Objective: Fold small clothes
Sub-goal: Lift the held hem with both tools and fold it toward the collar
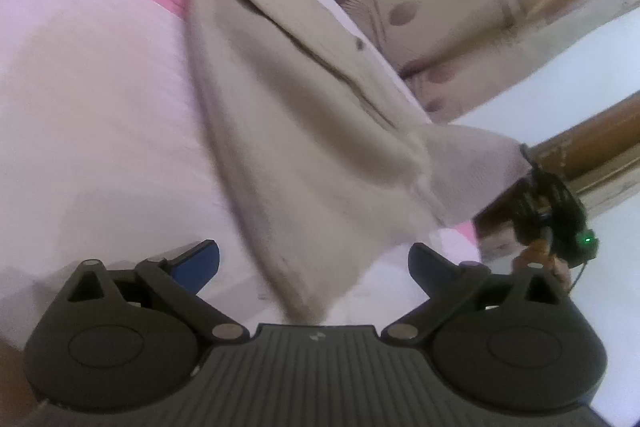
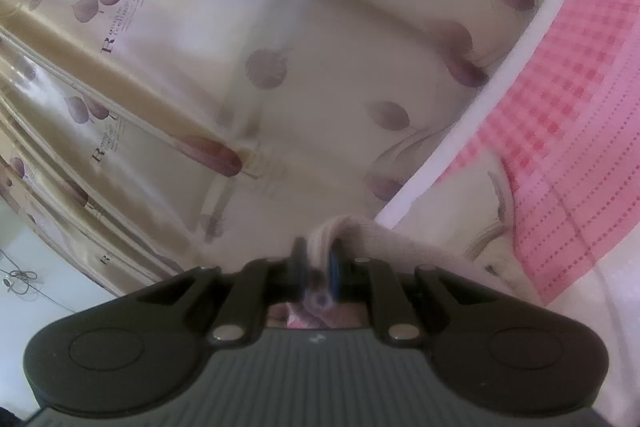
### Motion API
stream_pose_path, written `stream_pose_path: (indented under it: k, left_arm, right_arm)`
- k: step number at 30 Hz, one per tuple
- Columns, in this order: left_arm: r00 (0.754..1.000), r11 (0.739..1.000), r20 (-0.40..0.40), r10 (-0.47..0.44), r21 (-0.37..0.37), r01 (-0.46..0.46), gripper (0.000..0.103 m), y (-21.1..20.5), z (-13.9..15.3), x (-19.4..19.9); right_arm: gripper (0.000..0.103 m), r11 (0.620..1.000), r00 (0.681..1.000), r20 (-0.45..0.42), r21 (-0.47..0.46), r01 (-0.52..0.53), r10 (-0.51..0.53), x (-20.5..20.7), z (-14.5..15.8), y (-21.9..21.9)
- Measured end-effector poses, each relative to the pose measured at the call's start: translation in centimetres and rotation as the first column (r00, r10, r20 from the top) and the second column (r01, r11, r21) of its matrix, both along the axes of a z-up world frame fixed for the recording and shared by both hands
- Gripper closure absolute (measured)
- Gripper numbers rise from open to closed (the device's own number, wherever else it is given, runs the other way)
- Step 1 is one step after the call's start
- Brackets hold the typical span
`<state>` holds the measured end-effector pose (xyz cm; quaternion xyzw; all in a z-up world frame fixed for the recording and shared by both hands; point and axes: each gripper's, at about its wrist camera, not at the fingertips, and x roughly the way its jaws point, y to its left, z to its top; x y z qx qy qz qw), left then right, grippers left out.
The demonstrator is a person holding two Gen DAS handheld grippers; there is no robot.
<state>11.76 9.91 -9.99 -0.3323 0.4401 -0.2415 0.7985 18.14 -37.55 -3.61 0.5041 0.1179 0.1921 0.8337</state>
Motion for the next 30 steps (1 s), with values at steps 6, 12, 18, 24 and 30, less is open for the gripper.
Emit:
stream_pose_path:
  k: [6,12,18,24,30]
  left_arm:
    - [0.999,1.000,-0.033,0.028,0.010,-0.027,0.094,-2.5,-2.2,1.6]
    - [0.978,0.993,0.173,0.114,0.009,-0.117,0.095,-1.5,2.3,0.0]
    - [0.928,0.978,0.312,0.202,-0.010,-0.209,0.095,-0.2,7.5,2.6]
    - [0.871,0.942,0.368,0.325,-0.041,-0.334,0.095,1.0,11.3,10.1]
    - [0.850,0.893,0.345,0.398,0.065,-0.445,0.095,1.9,9.7,20.9]
  right_arm:
    - [0.092,1.000,1.000,-0.007,0.008,-0.006,0.006,-0.5,-0.2,0.0]
    - [0.091,1.000,1.000,0.006,0.004,-0.021,0.021,-0.9,0.0,-0.6]
    - [0.091,1.000,0.999,0.023,0.014,-0.026,0.025,0.8,1.0,-0.7]
    - [0.091,1.000,1.000,-0.027,-0.008,-0.006,0.006,6.1,1.6,-1.4]
    - [0.091,1.000,0.991,-0.132,-0.027,0.011,-0.015,13.8,0.0,-1.8]
